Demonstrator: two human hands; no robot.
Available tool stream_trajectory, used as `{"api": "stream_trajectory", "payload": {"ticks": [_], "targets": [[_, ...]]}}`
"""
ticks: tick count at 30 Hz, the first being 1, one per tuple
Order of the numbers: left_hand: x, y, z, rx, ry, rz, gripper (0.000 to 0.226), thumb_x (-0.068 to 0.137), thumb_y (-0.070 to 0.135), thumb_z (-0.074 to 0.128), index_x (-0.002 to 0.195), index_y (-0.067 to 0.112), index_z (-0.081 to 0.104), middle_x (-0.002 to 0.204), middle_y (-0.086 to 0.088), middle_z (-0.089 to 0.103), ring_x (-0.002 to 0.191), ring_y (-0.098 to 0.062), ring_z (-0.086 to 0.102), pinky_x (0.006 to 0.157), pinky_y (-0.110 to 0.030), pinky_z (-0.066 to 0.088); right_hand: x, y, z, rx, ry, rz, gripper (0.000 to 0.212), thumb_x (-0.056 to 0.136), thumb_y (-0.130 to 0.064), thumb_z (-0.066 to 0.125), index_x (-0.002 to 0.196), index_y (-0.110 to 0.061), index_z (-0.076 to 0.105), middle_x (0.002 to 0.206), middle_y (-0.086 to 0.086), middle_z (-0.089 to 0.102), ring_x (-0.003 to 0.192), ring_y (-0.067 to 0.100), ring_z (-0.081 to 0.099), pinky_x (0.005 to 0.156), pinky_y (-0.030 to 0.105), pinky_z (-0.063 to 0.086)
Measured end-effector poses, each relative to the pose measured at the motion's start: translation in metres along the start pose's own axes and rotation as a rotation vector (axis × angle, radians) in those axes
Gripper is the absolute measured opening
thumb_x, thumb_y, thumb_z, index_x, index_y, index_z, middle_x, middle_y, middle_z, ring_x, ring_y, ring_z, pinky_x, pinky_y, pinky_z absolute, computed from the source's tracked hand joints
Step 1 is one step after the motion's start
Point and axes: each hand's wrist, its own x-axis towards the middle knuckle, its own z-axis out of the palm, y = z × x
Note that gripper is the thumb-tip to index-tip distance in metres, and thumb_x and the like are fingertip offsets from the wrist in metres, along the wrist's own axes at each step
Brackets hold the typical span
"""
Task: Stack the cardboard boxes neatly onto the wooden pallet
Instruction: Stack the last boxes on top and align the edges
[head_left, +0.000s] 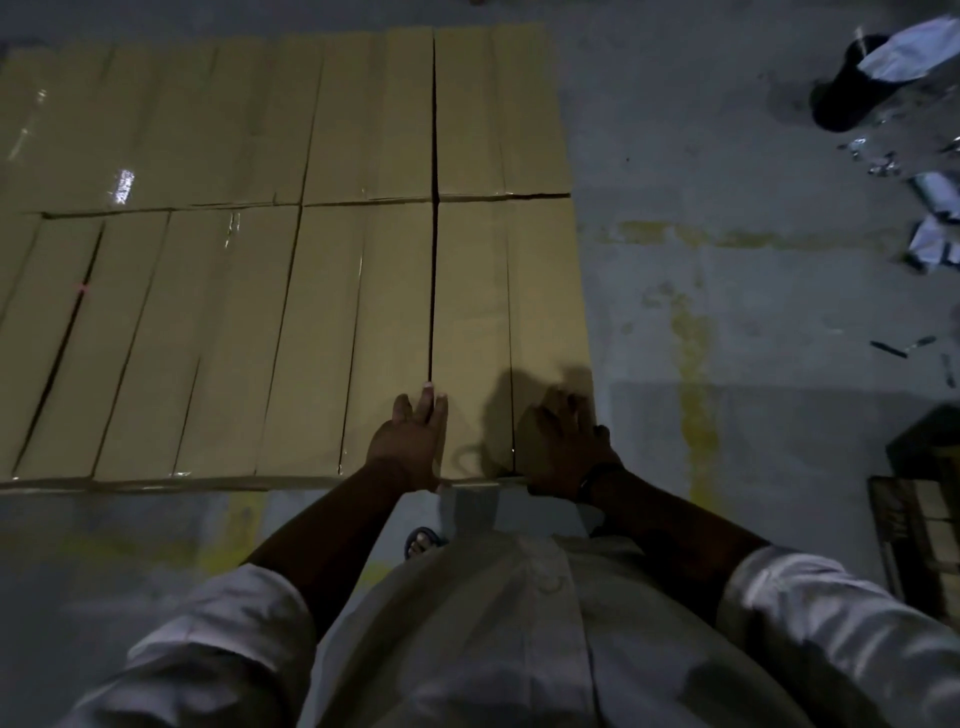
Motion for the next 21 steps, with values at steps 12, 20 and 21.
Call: {"api": "stream_trajectory", "payload": {"ticks": [12, 20, 21], "targets": [[-0.002, 0.001, 0.000, -0.035, 0.026, -0.003, 0.118, 0.084, 0.041, 0.077, 0.161, 0.013, -0.009, 0.167, -0.007, -0.023, 0.153, -0.041, 0.001, 0.108, -0.050, 0.045, 0.010, -0.006, -0.002, -0.063, 0.023, -0.019, 0.101, 0.085, -0.044, 0.072, 0.158, -0.022, 0.006, 0.164, 0.012, -0.013, 0.149, 0.047, -0.007, 0.103, 0.069, 0.035], [0.008, 0.016, -0.031, -0.092, 0.101, -0.027, 0.101, 0.081, 0.073, 0.060, 0.155, 0.013, 0.027, 0.168, -0.012, 0.001, 0.145, -0.041, 0.023, 0.109, -0.048, 0.038, 0.006, 0.010, -0.029, 0.128, 0.075, -0.037, 0.093, 0.086, -0.063, 0.060, 0.158, -0.027, 0.014, 0.166, 0.004, 0.001, 0.151, 0.036, -0.002, 0.118, 0.060, 0.016], [0.010, 0.022, -0.039, -0.092, 0.152, -0.023, 0.093, 0.085, 0.073, 0.056, 0.154, 0.016, 0.030, 0.168, -0.011, 0.003, 0.146, -0.041, 0.023, 0.111, -0.048, 0.037, 0.005, 0.014, -0.036, 0.146, 0.098, -0.040, 0.091, 0.088, -0.064, 0.057, 0.159, -0.028, 0.013, 0.166, 0.004, 0.002, 0.151, 0.035, -0.002, 0.120, 0.060, 0.010]]}}
